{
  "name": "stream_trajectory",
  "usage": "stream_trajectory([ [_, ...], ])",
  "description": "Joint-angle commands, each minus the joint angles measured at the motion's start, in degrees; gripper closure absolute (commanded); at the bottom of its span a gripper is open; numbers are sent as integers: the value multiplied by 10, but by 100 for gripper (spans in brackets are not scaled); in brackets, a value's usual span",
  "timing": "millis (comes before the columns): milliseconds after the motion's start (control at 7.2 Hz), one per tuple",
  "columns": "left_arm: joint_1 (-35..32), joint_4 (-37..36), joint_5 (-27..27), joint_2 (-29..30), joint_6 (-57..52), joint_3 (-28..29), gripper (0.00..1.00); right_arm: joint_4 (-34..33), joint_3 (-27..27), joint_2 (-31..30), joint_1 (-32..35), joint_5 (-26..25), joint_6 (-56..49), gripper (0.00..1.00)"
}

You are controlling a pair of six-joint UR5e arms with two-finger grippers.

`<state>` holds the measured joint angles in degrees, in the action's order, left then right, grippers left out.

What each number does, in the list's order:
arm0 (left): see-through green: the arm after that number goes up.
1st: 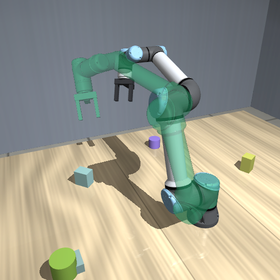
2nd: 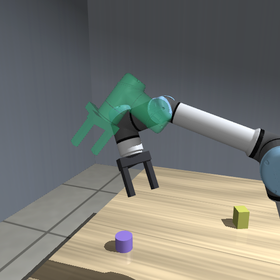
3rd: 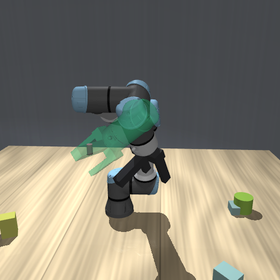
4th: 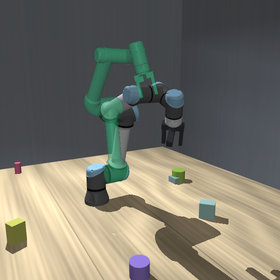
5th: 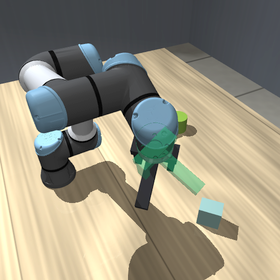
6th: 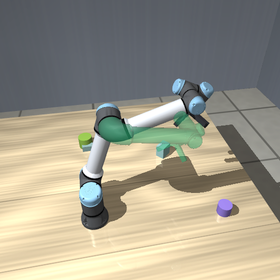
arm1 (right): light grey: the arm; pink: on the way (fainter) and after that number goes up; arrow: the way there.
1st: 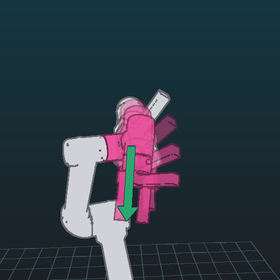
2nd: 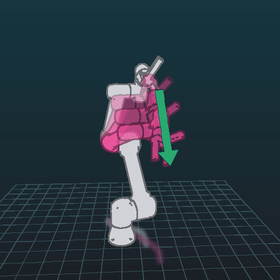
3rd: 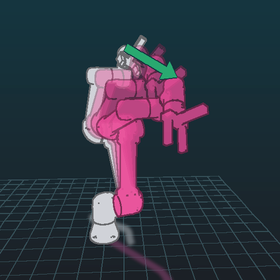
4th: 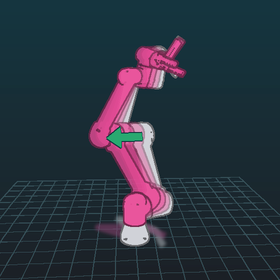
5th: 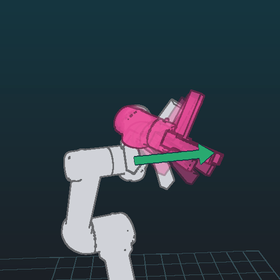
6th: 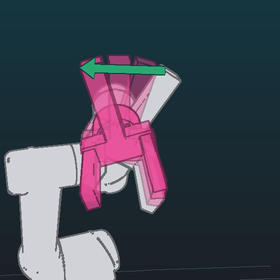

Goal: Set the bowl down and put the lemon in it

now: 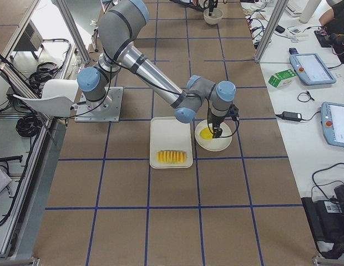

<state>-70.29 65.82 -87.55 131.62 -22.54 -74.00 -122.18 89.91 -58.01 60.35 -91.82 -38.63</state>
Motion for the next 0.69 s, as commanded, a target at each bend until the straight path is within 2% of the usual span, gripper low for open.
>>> stream_trajectory([
  [0,1,-1,0,2,1,0,100,-10,11,4,0,1,-6,5],
  [139,2,-1,0,1,1,3,100,-10,11,4,0,1,-6,34],
  [278,2,0,0,-4,3,3,100,-10,9,4,0,-1,-6,67],
  [417,-5,10,-3,-24,20,4,100,-6,5,3,0,-2,-6,83],
  [556,-14,50,-3,-42,39,6,100,-1,-1,-3,-1,-4,-5,85],
])
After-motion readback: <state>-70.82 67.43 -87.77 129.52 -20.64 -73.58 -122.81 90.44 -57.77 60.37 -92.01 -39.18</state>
